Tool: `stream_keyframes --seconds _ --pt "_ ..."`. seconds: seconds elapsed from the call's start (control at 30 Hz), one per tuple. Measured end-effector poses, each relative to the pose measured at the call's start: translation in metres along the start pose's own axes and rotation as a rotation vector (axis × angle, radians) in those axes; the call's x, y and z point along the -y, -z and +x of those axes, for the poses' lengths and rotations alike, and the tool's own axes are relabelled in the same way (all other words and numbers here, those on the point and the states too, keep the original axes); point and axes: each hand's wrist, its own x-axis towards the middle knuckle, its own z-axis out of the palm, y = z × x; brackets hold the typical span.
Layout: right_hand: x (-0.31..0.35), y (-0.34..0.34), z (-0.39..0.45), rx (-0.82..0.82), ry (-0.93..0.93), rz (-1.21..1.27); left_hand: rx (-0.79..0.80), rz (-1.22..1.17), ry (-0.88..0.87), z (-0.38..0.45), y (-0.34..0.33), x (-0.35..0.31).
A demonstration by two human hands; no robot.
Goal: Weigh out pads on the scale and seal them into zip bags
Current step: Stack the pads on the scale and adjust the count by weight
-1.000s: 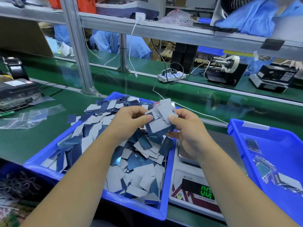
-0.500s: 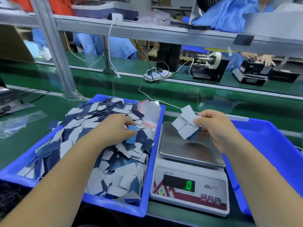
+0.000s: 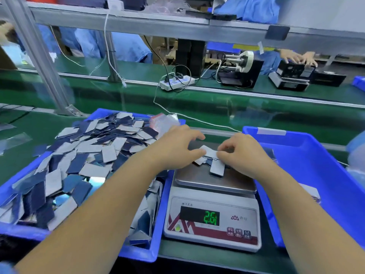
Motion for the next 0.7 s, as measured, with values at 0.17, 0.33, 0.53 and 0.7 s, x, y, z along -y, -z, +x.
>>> stream_keyframes --seconds 0.17,0.33,0.53,0.7 --pt "-0.009 -0.003 -0.004 -0.165 -0.017 0.194 -0.043 -0.036 -0.053 -0.002 -0.012 0.008" --pt "-0.015 -0.001 -0.005 -0.259 -0.076 0.292 -0.157 -0.154 -0.091 -0.004 -0.013 0.019" --pt "-0.014 -0.002 -0.007 -0.237 -0.088 0.33 -0.214 -0.169 -0.042 -0.003 -0.016 0.017" --pt "-0.015 -0.002 -0.008 -0.236 -0.1 0.347 -0.213 -0.21 0.005 -0.007 -0.015 0.016"
